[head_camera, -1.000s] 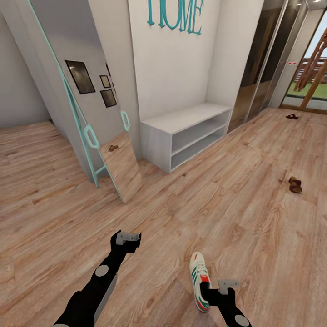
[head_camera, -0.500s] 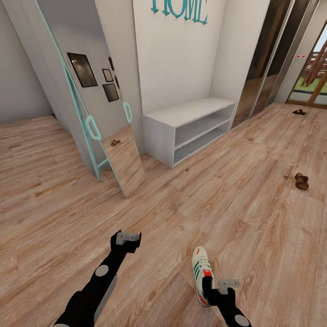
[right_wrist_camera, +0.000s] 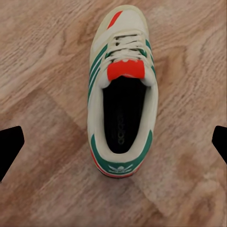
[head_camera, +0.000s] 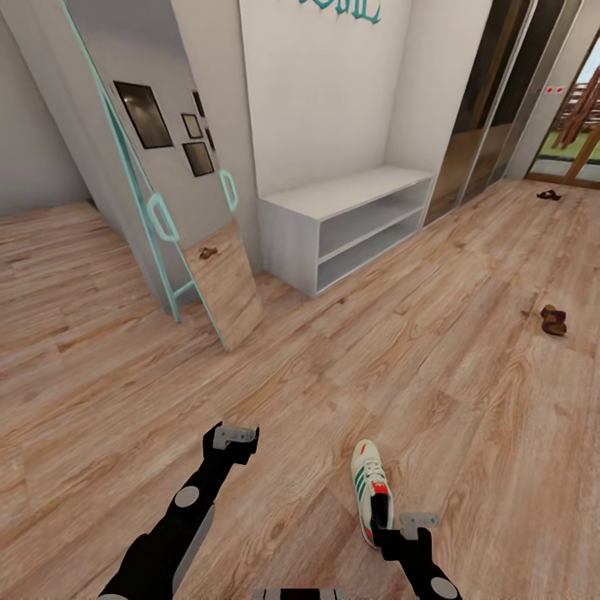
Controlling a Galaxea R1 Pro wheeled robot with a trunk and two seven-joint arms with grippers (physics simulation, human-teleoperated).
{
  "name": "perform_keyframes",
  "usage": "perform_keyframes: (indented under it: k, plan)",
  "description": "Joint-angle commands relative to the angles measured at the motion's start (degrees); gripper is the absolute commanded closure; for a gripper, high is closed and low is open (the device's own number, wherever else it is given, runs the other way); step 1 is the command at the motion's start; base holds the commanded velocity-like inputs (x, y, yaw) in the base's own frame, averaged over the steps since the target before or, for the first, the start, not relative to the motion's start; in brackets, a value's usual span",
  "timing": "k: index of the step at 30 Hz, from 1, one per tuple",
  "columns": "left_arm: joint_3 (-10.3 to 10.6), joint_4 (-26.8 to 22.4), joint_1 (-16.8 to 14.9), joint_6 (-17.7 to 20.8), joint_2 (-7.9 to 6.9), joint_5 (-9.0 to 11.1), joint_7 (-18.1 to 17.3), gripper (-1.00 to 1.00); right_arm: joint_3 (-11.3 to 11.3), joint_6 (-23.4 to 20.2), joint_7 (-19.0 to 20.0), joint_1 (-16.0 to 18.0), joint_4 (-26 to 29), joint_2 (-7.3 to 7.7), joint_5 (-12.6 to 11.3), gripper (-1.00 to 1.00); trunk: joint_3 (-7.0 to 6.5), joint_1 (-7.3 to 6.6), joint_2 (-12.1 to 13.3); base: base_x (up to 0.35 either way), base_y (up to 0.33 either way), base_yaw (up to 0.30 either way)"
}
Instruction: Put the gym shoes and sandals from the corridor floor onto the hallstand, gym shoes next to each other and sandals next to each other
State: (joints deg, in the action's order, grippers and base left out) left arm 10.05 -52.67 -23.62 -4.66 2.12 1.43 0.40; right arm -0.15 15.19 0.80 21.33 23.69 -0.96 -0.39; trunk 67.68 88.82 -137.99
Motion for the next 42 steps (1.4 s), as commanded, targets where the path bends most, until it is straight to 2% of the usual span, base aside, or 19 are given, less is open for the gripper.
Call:
perform_keyframes:
  k: [1, 13, 22, 37, 42]
  plan:
    - [0.06, 0.03, -0.03, -0.17, -0.01, 0.15, 0.04, -1.0, -0.02, 0.19, 0.08, 0.03, -0.03, 0.0, -0.05, -1.0, 0.32, 0.21, -0.43, 0.0, 0.0, -0.025]
    - [0.06, -0.45, -0.03, -0.17, -0.01, 0.15, 0.1, -1.0, -0.05, 0.19, 0.08, 0.03, 0.17, 0.0, -0.05, -1.0, 3.6, 2.85, -5.24, 0.0, 0.0, -0.004]
    - [0.06, -3.68, -0.63, -0.08, 0.14, 0.15, 0.05, -1.0, -0.08, 0.19, 0.08, 0.03, 0.25, 0.0, 0.0, -1.0, 6.44, 3.08, -5.37, 0.0, 0.0, 0.0]
    - [0.06, -4.17, -0.99, -0.17, 0.0, 0.13, 0.04, -1.0, -0.02, 0.19, 0.08, 0.03, 0.38, 0.0, 0.04, -1.0, 11.18, 3.47, -5.57, 0.0, 0.0, 0.0]
    - [0.06, -4.18, -0.99, -0.17, -0.01, 0.12, 0.04, -1.0, -0.02, 0.19, 0.08, 0.03, 0.4, 0.0, 0.02, -1.0, 11.65, 3.47, -5.57, 0.0, 0.0, 0.0]
